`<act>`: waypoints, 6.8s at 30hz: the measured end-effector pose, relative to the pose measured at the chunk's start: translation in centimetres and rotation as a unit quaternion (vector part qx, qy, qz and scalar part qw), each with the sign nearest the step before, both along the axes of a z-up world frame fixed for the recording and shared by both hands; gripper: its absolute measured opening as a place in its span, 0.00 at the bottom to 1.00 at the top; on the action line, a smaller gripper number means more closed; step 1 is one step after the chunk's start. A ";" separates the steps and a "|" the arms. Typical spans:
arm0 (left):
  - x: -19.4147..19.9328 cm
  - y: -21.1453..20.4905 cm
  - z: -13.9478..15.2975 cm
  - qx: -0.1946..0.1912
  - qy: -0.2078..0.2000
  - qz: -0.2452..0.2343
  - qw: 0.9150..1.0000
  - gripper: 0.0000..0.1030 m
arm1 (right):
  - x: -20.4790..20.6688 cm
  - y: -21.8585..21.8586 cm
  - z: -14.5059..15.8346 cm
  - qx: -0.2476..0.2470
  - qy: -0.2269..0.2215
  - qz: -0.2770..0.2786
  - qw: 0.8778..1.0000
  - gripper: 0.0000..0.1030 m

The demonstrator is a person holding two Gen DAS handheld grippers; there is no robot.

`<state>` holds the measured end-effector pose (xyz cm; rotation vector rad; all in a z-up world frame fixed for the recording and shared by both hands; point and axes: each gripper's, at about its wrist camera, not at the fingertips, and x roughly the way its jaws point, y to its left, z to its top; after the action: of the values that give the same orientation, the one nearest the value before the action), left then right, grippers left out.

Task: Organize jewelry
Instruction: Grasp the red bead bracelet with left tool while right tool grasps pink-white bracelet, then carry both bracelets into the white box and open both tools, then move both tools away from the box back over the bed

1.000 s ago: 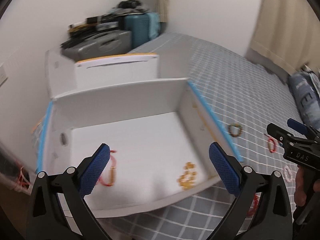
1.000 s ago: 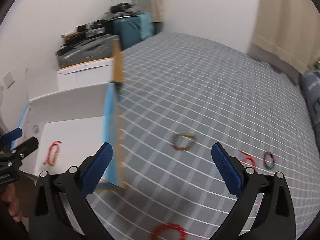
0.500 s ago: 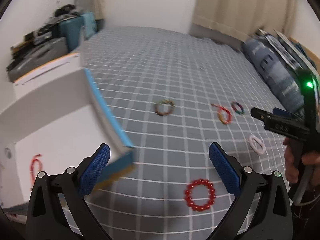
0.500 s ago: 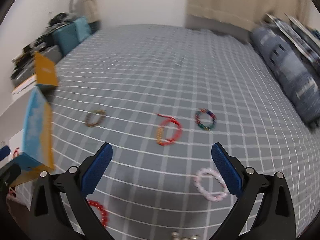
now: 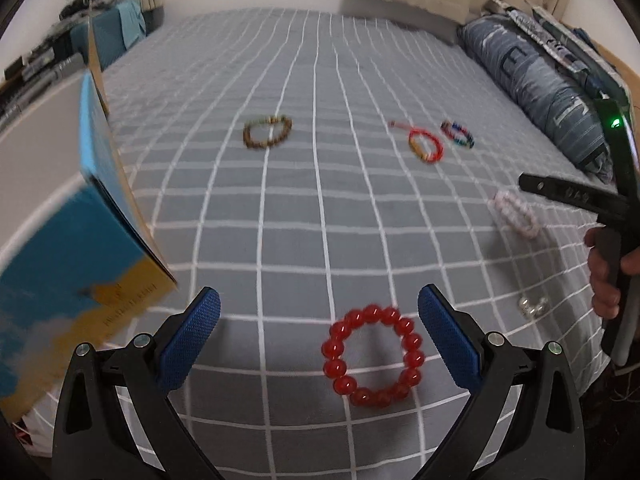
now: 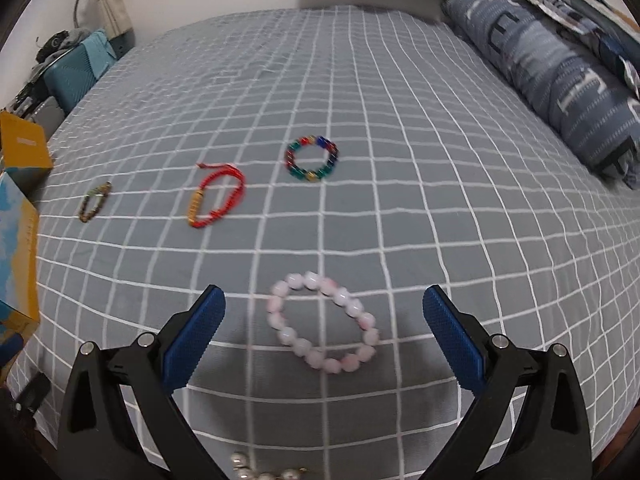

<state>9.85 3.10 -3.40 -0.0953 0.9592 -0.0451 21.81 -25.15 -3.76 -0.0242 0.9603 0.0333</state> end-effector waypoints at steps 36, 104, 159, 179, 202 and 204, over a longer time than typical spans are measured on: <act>-1.0 -1.4 -3.8 0.031 0.021 -0.014 0.999 0.15 | 0.4 -2.1 -4.1 -0.008 0.053 -0.040 0.998 0.11; 2.2 -0.2 9.4 0.010 -0.050 -0.009 0.999 0.13 | -3.6 5.5 6.8 0.019 -0.054 0.064 0.996 0.09; -10.0 31.4 7.7 0.028 0.011 0.321 0.946 0.13 | -8.4 47.3 4.9 0.003 -0.004 0.402 0.916 0.09; -10.7 30.4 9.7 0.042 -0.011 0.321 0.946 0.60 | -8.8 45.8 5.7 0.001 -0.009 0.389 0.921 0.71; -8.0 23.3 14.5 0.046 -0.076 0.266 0.960 0.95 | -8.3 32.7 12.6 0.044 -0.104 0.313 0.943 0.93; -7.2 22.4 14.6 0.046 -0.076 0.255 0.963 0.95 | -8.0 31.1 12.8 0.044 -0.106 0.300 0.947 0.93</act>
<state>2.64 25.50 11.17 -0.2464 0.7588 0.4619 13.77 6.00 9.02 -0.2340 0.7067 0.6243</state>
